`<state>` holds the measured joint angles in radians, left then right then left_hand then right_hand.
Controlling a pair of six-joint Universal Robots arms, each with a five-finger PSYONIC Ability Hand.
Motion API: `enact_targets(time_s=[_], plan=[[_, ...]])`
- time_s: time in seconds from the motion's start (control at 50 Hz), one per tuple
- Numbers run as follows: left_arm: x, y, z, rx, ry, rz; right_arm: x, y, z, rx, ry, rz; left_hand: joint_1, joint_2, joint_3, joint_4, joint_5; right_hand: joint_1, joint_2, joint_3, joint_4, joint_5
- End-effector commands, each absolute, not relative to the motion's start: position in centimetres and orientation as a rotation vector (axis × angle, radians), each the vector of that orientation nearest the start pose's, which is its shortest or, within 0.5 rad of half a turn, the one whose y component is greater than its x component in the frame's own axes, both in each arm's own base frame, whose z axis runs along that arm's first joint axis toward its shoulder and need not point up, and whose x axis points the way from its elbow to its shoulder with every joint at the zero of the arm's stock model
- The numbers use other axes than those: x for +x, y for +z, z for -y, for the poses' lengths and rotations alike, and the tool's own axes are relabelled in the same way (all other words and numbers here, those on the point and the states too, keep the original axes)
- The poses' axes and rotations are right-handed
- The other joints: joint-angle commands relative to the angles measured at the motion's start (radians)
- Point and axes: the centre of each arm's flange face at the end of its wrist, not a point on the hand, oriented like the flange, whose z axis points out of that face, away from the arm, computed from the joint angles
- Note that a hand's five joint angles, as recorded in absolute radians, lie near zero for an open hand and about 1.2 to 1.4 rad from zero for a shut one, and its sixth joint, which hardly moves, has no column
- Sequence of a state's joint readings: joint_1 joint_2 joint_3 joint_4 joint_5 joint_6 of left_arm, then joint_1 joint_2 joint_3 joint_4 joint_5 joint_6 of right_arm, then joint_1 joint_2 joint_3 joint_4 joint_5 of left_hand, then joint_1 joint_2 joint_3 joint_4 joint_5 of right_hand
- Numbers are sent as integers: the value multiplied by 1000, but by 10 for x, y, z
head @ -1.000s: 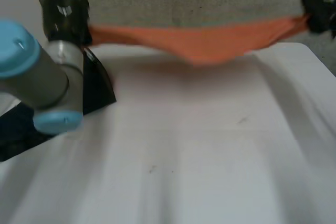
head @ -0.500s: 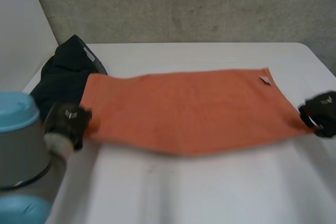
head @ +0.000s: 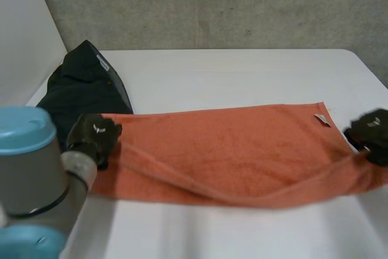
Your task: Fold the laundry.
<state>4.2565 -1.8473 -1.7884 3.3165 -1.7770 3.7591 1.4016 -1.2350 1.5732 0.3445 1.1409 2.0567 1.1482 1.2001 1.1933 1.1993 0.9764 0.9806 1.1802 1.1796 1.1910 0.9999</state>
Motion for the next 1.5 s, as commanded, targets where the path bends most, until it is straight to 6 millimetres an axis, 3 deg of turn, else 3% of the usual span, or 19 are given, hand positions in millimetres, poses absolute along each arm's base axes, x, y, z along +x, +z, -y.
enact_targets(time_s=[0.02,0.2,0.44,0.46,0.48,0.5,0.56,0.62,0.64,0.7,0.74,0.86,0.94,1.04,1.16,1.26,1.4,1.5], plan=[[-252,167,281,869,-1737,-2005,152,176,370,-1567,-1829,-2453,248,196,203,197,245,416,216,217,205,222],[-270,146,325,822,-1762,-1975,183,162,420,-1534,-2082,-2338,248,196,203,197,245,416,216,217,205,222],[-277,129,347,776,-1740,-1964,196,125,457,-1529,-2174,-2345,248,196,203,197,245,416,216,217,205,222],[-277,128,347,778,-1739,-1965,197,124,458,-1528,-2177,-2348,161,109,116,110,158,416,216,217,205,222],[-278,126,346,787,-1737,-1965,199,122,459,-1527,-2180,-2353,-154,-205,-199,-205,-156,370,171,171,160,176],[-279,126,346,788,-1738,-1965,200,123,459,-1527,-2182,-2352,-311,-363,-356,-362,-313,216,16,17,5,22],[-279,127,347,778,-1745,-1961,203,126,458,-1511,-2192,-2349,-590,-642,-635,-641,-593,33,-166,-166,-177,-161],[-280,131,347,769,-1761,-1953,207,132,457,-1491,-2215,-2327,-682,-734,-727,-733,-685,-275,-475,-474,-485,-469],[-281,135,347,762,-1770,-1947,207,140,457,-1458,-2239,-2316,-676,-728,-721,-727,-679,-488,-688,-687,-699,-682],[-279,141,349,730,-1773,-1936,204,156,459,-1367,-2295,-2315,-685,-737,-730,-736,-688,-806,-1006,-1005,-1016,-1000],[-275,149,349,685,-1772,-1924,203,164,460,-1324,-2316,-2318,-738,-790,-783,-789,-741,-806,-1006,-1005,-1016,-1000],[-268,174,339,624,-1795,-1912,198,211,447,-1162,-2380,-2283,-864,-916,-909,-915,-867,-806,-1006,-1005,-1016,-1000],[-262,197,316,623,-1843,-1915,192,234,429,-1096,-2346,-2261,-955,-1007,-1000,-1006,-958,-806,-1006,-1005,-1016,-1000],[-262,212,288,654,-1958,-1977,171,247,405,-1106,-2201,-2308,-958,-1010,-1003,-1009,-961,-806,-1006,-1005,-1016,-1000],[-260,220,257,704,-2076,-2073,150,225,377,-1103,-1887,-2435,-955,-1007,-1000,-1006,-958,-806,-1006,-1005,-1016,-1000],[-253,210,242,724,-2078,-2151,131,189,358,-1067,-1658,-2480,-949,-1001,-994,-1000,-952,-676,-875,-875,-886,-870],[-249,200,238,721,-2044,-2192,116,167,353,-1027,-1636,-2440,-949,-1001,-994,-1000,-952,-505,-705,-704,-716,-699],[-249,198,238,714,-2038,-2206,111,148,362,-1056,-1717,-2407,-946,-998,-992,-997,-949,-394,-593,-593,-604,-588]])
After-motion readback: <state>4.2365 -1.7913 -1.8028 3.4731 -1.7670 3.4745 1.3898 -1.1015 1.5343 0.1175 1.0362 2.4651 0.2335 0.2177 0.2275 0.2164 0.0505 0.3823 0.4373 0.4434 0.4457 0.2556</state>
